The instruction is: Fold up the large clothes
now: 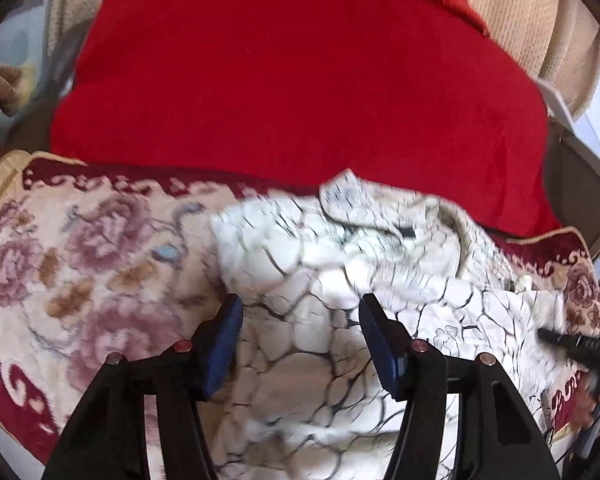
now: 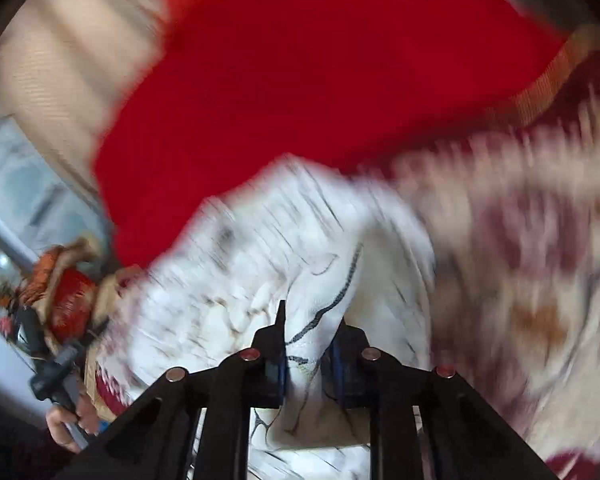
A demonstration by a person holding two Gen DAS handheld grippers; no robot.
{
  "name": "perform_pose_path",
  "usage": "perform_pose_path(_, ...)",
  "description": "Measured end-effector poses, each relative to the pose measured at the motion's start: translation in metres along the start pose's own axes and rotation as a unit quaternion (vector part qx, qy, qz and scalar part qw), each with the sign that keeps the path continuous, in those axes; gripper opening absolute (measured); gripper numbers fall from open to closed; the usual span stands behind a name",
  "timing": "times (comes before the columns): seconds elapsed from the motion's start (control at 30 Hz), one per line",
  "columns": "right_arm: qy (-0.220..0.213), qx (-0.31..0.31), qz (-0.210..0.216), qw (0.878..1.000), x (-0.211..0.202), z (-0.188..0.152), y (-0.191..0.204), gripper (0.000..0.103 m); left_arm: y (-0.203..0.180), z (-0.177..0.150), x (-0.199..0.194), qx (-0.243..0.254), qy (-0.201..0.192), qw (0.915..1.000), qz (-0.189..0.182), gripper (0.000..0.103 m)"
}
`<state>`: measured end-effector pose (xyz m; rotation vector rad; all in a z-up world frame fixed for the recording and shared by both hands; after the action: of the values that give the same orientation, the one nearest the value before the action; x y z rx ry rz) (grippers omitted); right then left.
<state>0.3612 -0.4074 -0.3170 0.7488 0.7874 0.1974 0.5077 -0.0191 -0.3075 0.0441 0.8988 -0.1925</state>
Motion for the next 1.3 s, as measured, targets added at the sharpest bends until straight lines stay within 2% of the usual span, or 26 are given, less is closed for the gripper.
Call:
perform_pose_path(0.03,0.027,0.035,0.007,0.999,0.010,-0.012,-0.014,0.023,-0.006,-0.004,0.010,0.012,0.015,0.9998,0.011,0.061)
perform_pose_path(0.1,0.010,0.043,0.035,0.998,0.004,-0.014,-0.017,0.027,-0.013,-0.021,0.035,0.055,0.061,0.9947,0.061,0.062)
perform_pose_path(0.13,-0.005,0.044,0.044,0.998,-0.006,-0.011,-0.016,0.035,-0.014,-0.032,0.048,0.076,0.086,0.9901,0.081,0.062)
perform_pose_path(0.17,-0.016,0.044,0.046,0.998,-0.014,-0.008,-0.015,0.047,-0.013,-0.040,0.054,0.086,0.096,0.9878,0.088,0.062)
perform_pose_path(0.23,-0.060,0.032,0.039,0.997,-0.039,0.004,-0.012,0.074,-0.013,-0.048,0.058,0.112,0.090,0.9841,0.105,0.062)
perform_pose_path(0.27,-0.083,0.022,0.034,0.996,-0.051,0.010,-0.010,0.075,-0.013,-0.049,0.055,0.124,0.083,0.9826,0.111,0.062)
perform_pose_path(0.33,-0.124,-0.009,0.030,0.992,-0.071,0.019,0.000,0.075,-0.010,-0.050,0.050,0.133,0.088,0.9798,0.121,0.062)
perform_pose_path(0.4,-0.149,-0.041,0.040,0.987,-0.088,0.025,0.015,0.070,-0.006,-0.047,0.045,0.124,0.095,0.9800,0.123,0.062)
perform_pose_path(0.47,-0.146,-0.079,0.044,0.985,-0.089,0.031,0.030,0.049,-0.001,-0.038,0.037,0.105,0.087,0.9829,0.123,0.062)
perform_pose_path(0.53,-0.121,-0.107,0.021,0.987,-0.076,0.030,0.040,0.036,-0.005,-0.024,0.028,0.087,0.060,0.9885,0.108,0.062)
perform_pose_path(0.6,-0.092,-0.105,0.004,0.990,-0.045,0.027,0.036,0.036,-0.014,-0.010,0.019,0.071,0.029,0.9931,0.089,0.062)
perform_pose_path(0.67,-0.056,-0.083,-0.022,0.995,-0.016,0.021,0.014,0.036,-0.025,-0.003,0.017,0.064,0.013,0.9951,0.075,0.062)
perform_pose_path(0.7,-0.032,-0.073,-0.030,0.996,0.000,0.013,0.003,0.036,-0.032,-0.003,0.022,0.071,0.018,0.9945,0.075,0.063)
perform_pose_path(0.77,0.008,-0.061,-0.053,0.997,0.031,0.003,-0.018,0.035,-0.039,-0.013,0.041,0.091,0.056,0.9904,0.088,0.063)
perform_pose_path(0.83,-0.006,-0.074,-0.058,0.995,0.028,0.002,-0.016,0.035,-0.040,-0.032,0.065,0.103,0.109,0.9841,0.095,0.063)
perform_pose_path(0.87,-0.010,-0.079,-0.056,0.995,0.022,0.003,-0.011,0.035,-0.038,-0.038,0.069,0.104,0.118,0.9831,0.095,0.063)
perform_pose_path(0.93,-0.020,-0.076,-0.029,0.997,0.006,0.004,0.000,0.035,-0.037,-0.037,0.064,0.100,0.102,0.9853,0.093,0.063)
perform_pose_path(0.97,-0.026,-0.074,-0.012,0.997,-0.006,0.004,0.007,0.039,-0.037,-0.036,0.058,0.097,0.096,0.9867,0.089,0.063)
perform_pose_path(1.07,-0.043,-0.091,0.043,0.994,-0.033,0.000,0.038,0.039,-0.036,-0.030,0.030,0.065,0.051,0.9953,0.052,0.063)
perform_pose_path(1.13,-0.041,-0.116,0.050,0.991,-0.029,-0.007,0.057,0.039,-0.031,-0.033,0.021,0.050,0.037,0.9970,0.048,0.063)
perform_pose_path(1.17,-0.027,-0.118,0.044,0.992,-0.021,-0.013,0.058,0.039,-0.029,-0.040,0.023,0.050,0.048,0.9963,0.050,0.063)
perform_pose_path(1.2,0.000,-0.114,0.036,0.993,-0.008,-0.023,0.055,0.039,-0.029,-0.052,0.030,0.060,0.073,0.9938,0.059,0.063)
perform_pose_path(1.23,0.038,-0.105,0.026,0.993,0.009,-0.036,0.047,0.040,-0.029,-0.061,0.032,0.072,0.083,0.9918,0.066,0.063)
perform_pose_path(1.27,0.085,-0.093,0.007,0.992,0.031,-0.050,0.035,0.040,-0.030,-0.064,0.028,0.085,0.075,0.9908,0.074,0.063)
perform_pose_path(1.3,0.104,-0.089,-0.005,0.991,0.042,-0.059,0.028,0.040,-0.031,-0.064,0.021,0.095,0.067,0.9900,0.079,0.063)
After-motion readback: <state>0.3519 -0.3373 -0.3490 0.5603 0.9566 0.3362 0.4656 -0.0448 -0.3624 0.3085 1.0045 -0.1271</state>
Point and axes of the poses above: each gripper's, at about its wrist camera, not at the fingertips, and x roughly the way its jaws point, y to its left, z to its top, the point moved 9 cm from there along x, roughly the way its jaws point, and after that the axes turned 12 degrees about z, right-handed, at the moved point
